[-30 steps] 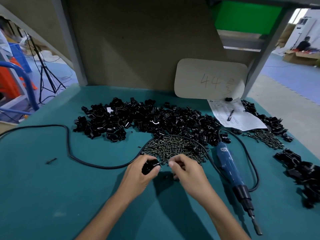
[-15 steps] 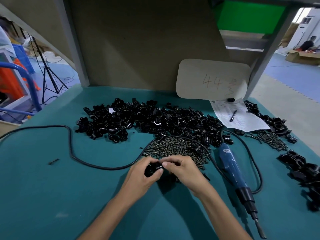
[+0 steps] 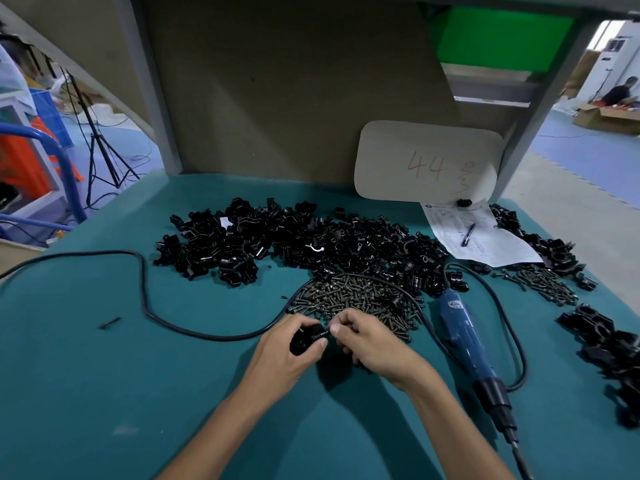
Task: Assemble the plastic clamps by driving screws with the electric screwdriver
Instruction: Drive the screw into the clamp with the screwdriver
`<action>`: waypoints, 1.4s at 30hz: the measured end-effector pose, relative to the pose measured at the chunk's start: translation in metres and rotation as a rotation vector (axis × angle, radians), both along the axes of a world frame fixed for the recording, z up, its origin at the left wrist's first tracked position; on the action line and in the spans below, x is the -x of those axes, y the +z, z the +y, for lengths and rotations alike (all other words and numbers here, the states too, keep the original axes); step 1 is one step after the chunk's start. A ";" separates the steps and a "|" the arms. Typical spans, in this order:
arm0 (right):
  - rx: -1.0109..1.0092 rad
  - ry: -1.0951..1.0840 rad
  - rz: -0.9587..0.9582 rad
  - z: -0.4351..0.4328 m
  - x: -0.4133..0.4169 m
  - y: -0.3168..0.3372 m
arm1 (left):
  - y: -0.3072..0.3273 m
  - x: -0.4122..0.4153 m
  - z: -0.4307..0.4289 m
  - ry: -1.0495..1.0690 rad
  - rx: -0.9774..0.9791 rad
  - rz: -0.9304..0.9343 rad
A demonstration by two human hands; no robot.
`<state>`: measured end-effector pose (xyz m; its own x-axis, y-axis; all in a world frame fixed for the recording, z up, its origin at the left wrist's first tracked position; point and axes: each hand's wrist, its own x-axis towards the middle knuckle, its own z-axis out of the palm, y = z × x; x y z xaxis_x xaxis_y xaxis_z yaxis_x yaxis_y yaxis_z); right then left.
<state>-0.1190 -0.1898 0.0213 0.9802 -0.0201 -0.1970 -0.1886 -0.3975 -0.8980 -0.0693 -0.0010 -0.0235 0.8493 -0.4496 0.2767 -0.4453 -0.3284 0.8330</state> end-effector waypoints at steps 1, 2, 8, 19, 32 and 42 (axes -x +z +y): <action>0.028 0.025 0.003 -0.001 0.000 0.002 | 0.001 0.001 0.000 -0.004 0.002 0.003; 0.031 0.044 -0.002 -0.001 -0.001 0.003 | 0.001 0.001 0.000 -0.007 0.005 0.009; -0.120 0.064 -0.089 -0.003 0.001 0.004 | 0.005 0.000 0.001 0.006 0.020 0.080; 0.236 0.035 -0.076 -0.002 0.002 0.004 | 0.008 0.005 0.000 -0.008 0.004 0.026; 0.729 -0.482 0.274 -0.131 0.089 0.012 | 0.008 0.007 0.000 0.013 -0.004 0.098; -0.911 -0.705 -0.163 -0.085 0.048 0.011 | 0.011 0.008 0.001 0.033 -0.026 0.084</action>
